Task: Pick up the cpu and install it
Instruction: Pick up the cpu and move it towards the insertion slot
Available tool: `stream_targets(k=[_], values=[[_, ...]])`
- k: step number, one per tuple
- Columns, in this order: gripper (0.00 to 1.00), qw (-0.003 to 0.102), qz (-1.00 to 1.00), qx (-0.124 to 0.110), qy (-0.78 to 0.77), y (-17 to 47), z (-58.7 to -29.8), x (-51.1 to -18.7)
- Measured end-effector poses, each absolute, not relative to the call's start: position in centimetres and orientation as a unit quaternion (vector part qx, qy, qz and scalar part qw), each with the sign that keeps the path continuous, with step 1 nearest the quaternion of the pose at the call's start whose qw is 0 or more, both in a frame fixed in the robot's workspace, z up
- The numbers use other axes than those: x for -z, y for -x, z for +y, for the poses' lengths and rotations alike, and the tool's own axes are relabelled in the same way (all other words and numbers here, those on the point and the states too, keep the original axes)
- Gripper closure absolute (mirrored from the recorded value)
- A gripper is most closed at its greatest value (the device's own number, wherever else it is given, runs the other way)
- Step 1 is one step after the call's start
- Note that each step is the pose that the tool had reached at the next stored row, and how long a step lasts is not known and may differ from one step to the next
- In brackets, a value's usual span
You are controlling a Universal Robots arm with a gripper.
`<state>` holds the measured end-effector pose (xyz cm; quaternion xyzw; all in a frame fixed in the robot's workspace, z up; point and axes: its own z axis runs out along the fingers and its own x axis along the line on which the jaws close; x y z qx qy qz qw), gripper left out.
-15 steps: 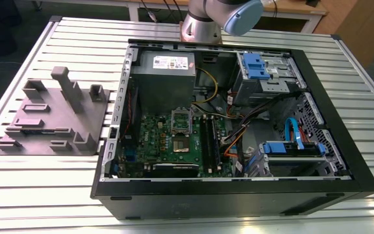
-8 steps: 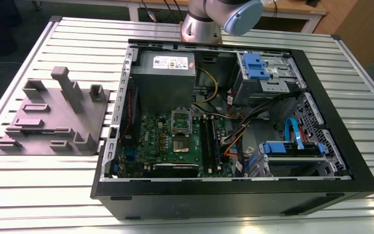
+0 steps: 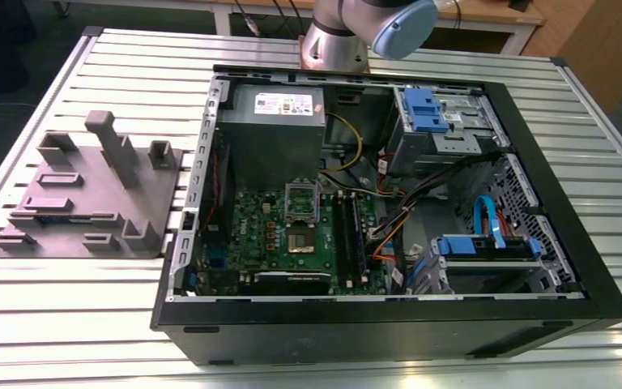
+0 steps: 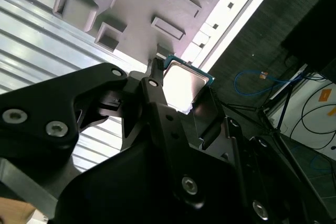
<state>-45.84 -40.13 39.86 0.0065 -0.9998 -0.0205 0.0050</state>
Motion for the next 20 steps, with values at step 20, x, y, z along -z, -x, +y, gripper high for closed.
stream_targets(k=[20], values=[[0.53, 0.005, -1.000, 0.020, -0.007, 45.21, -40.13, -39.87]])
